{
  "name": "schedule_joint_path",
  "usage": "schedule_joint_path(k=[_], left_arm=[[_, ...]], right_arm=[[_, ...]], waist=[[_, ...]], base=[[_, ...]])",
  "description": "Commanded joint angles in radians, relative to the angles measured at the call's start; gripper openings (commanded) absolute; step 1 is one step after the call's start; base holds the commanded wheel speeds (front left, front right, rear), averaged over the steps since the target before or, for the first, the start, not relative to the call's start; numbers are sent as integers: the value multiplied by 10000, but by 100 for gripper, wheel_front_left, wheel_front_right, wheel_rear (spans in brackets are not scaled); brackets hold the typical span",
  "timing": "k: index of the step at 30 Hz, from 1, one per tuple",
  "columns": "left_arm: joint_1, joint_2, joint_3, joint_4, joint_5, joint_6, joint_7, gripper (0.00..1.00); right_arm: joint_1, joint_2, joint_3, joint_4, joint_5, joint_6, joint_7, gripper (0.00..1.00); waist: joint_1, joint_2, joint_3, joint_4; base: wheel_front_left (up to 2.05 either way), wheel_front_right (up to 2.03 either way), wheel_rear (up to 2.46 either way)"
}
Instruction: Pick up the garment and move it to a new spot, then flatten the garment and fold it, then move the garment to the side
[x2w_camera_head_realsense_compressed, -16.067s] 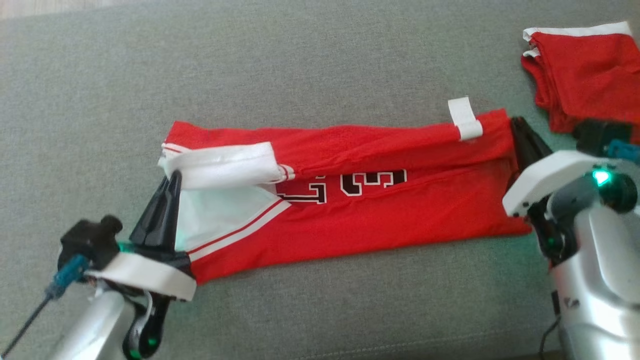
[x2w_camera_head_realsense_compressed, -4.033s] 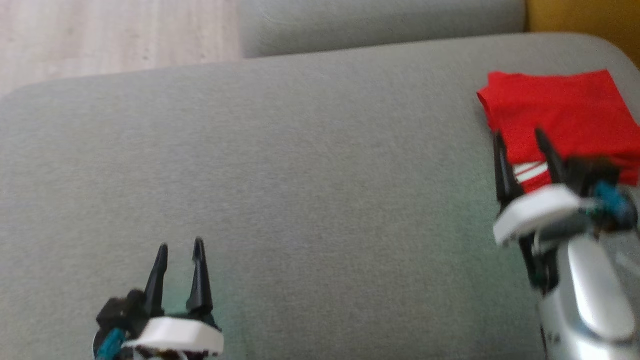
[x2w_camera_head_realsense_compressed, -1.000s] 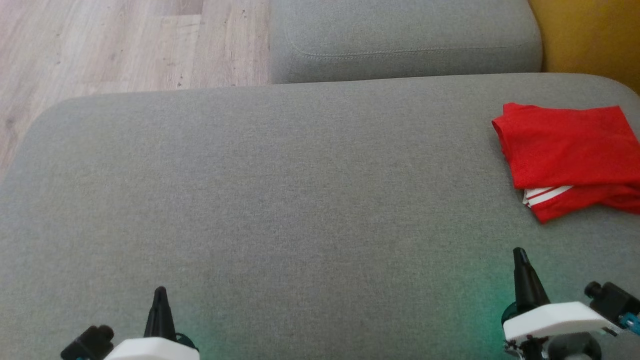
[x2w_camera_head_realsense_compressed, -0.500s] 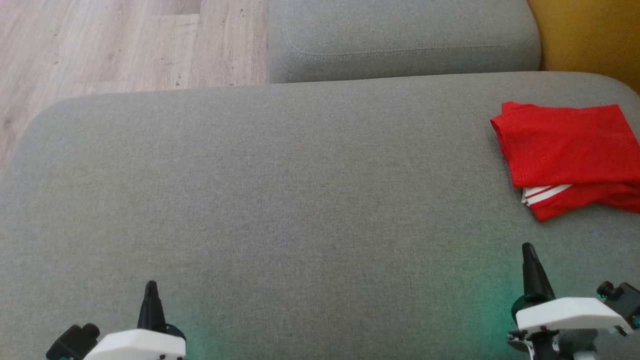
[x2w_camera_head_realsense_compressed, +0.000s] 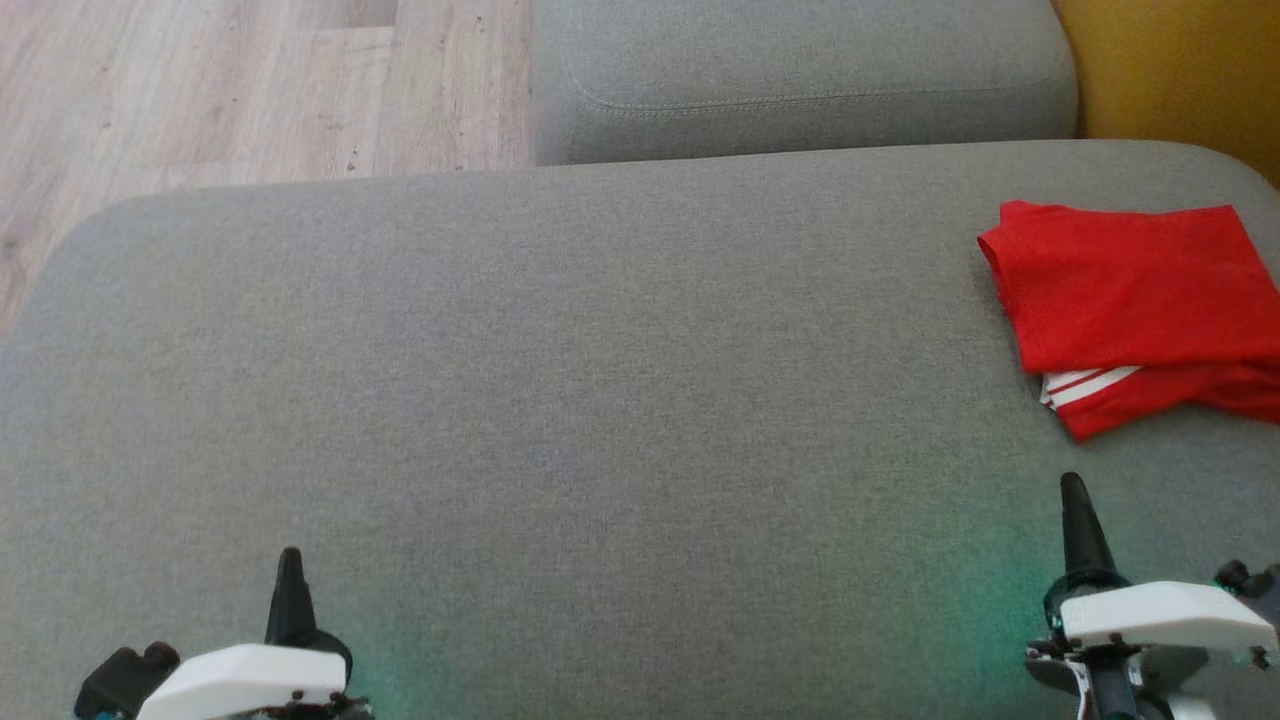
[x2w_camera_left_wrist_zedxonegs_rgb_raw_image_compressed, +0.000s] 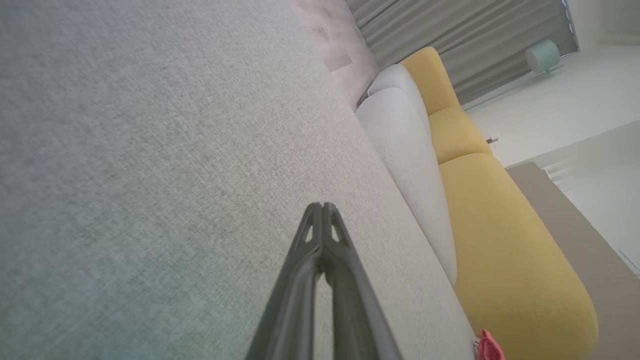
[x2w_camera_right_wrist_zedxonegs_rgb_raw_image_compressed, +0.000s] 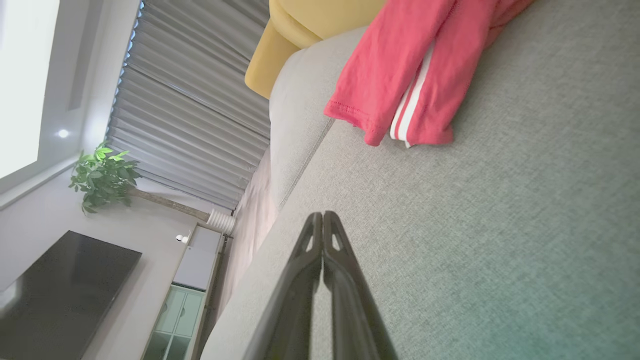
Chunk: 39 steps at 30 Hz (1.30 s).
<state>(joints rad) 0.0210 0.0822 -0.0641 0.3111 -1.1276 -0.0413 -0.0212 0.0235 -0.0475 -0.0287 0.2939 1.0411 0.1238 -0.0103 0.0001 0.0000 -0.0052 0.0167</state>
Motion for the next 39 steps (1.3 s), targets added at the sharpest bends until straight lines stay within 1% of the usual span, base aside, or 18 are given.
schedule_joint_path(k=[1,19,39], left_arm=[[-516,-14,320,-367,-277,-102,73,0],[-816,-132,888,-479,-2024,-408,567,0],[-1116,-250,1455,-590,-3769,-713,1061,0]], right_arm=[[-592,-188,55,-386,356,43,70,0],[-862,-195,-200,-432,2489,53,444,0],[-1133,-193,-468,-476,4609,63,827,0]], waist=[[0,0,3,-6],[0,0,34,-68],[-1,0,64,-130]], base=[[0,0,0],[0,0,0],[0,0,0]])
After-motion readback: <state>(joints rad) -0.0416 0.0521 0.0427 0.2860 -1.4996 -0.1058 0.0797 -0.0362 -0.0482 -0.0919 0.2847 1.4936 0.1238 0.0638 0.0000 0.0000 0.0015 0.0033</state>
